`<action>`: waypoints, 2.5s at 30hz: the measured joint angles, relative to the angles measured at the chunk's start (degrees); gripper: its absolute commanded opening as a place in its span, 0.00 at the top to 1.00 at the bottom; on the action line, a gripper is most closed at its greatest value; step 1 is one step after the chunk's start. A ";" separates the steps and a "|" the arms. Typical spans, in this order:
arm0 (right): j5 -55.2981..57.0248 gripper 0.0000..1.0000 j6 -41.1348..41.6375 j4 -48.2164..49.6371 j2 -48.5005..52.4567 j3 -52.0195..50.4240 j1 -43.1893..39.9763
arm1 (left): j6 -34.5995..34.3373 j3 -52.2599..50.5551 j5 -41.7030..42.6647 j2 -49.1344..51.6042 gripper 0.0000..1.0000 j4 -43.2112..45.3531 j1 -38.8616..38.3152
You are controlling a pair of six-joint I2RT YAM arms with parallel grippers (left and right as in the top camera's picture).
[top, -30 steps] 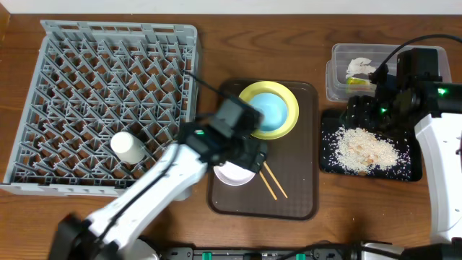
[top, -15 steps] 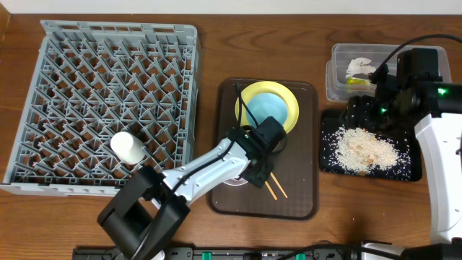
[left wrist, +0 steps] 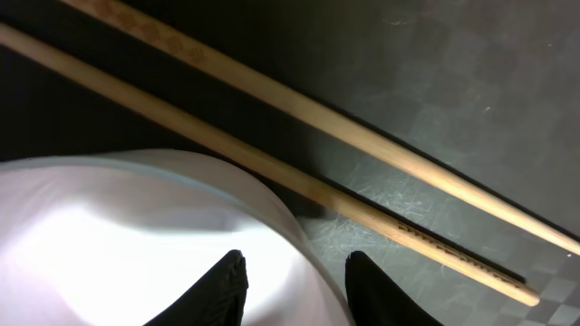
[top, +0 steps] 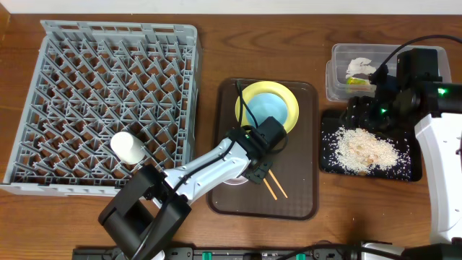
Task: Sort waste into correct bins and load items into the dishwasher
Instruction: 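Move the left gripper to the white bowl and grip its rim, then lift the white bowl with the left gripper, then carry the white bowl left and lower it into the dish rack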
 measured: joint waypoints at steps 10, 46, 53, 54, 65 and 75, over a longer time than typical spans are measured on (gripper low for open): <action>0.00 0.26 0.00 -0.26 0.00 0.00 0.00 | -0.61 -0.76 -0.24 0.00 0.80 -0.02 -0.09; 0.24 0.27 0.00 -1.29 0.00 0.04 -0.02 | -1.40 9.88 -2.97 -11.93 0.93 -10.82 2.91; 0.24 0.27 0.00 -1.27 0.00 0.04 -0.02 | -1.38 9.88 -2.97 -17.81 0.93 -10.82 6.38; 0.24 0.27 0.00 -1.29 0.00 0.04 0.00 | -1.38 9.88 -2.99 -19.23 0.93 -10.80 7.74; 0.48 0.28 0.00 -1.97 0.00 0.04 -0.02 | 3.08 9.92 10.27 -25.68 0.92 -8.20 31.58; 0.50 0.27 0.00 -2.08 0.00 0.04 -0.02 | 5.99 9.92 34.75 -23.37 0.92 -4.37 50.58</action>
